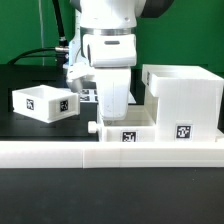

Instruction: Assemble drawer

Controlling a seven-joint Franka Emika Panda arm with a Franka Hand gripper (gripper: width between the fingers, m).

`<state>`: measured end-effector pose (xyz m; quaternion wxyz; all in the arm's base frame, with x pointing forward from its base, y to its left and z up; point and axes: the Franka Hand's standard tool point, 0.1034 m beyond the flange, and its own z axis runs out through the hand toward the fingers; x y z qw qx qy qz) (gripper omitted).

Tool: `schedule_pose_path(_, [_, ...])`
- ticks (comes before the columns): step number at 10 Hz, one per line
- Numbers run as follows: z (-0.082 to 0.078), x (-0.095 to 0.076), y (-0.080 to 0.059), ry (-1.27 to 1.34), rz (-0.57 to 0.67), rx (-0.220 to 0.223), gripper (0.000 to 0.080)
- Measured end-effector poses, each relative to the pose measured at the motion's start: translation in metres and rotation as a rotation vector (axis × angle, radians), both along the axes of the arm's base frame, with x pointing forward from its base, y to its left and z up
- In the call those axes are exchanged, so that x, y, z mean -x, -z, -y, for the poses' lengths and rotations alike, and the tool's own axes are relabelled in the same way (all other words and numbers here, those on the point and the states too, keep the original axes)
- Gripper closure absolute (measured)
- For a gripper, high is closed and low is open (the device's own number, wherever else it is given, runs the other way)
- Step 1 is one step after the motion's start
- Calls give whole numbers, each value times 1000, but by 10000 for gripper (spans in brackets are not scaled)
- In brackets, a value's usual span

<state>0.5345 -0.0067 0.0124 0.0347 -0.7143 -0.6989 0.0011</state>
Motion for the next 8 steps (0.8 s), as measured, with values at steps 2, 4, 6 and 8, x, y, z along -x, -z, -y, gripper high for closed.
schedule_pose_path(2, [-5,-1,-1,25,1,0,757])
schedule_pose_path(4, [-10,-3,-1,47,2,0,757])
schedule_pose_path(6, [-9,-3,-1,49,1,1,757])
schedule_pose_path(8, [-8,-2,-1,38,1,0,757])
